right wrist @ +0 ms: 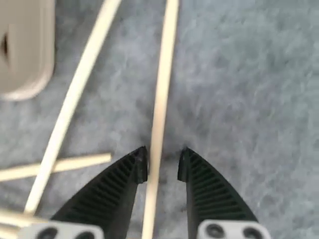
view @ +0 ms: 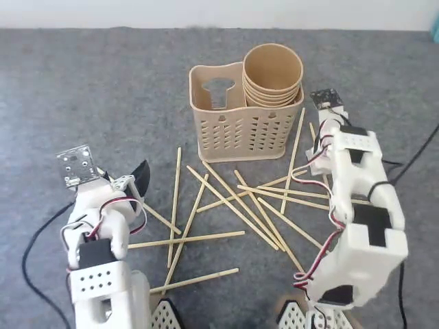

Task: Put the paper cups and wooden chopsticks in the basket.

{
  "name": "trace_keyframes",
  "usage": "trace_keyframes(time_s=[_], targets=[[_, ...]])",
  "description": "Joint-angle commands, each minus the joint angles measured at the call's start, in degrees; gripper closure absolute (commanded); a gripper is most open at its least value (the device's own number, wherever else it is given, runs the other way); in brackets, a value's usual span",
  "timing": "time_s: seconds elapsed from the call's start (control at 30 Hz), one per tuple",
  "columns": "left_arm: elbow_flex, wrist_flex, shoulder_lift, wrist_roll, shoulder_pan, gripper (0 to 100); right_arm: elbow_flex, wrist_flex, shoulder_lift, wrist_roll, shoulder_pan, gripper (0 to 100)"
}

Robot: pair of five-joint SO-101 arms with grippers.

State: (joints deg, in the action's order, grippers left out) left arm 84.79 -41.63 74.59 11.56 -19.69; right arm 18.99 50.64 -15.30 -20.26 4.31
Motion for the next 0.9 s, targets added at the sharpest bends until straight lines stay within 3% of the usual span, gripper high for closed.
trace_keyframes(time_s=[0.0,0.43,0.57,0.87], targets=[[-0.13,1.85,1.05,-0.7,0.0,70,-7.38,-0.04,-1.36,0.53,-0.22,87.6],[0.48,2.99,1.05,-0.7,0.0,70,-25.23,10.33,-14.11,0.44,-0.4,87.8],[0.48,2.99,1.05,-0.7,0.0,70,-29.89,13.49,-16.84,0.44,0.13,99.1],[0.57,2.99,1.05,-0.7,0.0,70,-30.68,18.07,-6.46,5.63,7.87,99.1]])
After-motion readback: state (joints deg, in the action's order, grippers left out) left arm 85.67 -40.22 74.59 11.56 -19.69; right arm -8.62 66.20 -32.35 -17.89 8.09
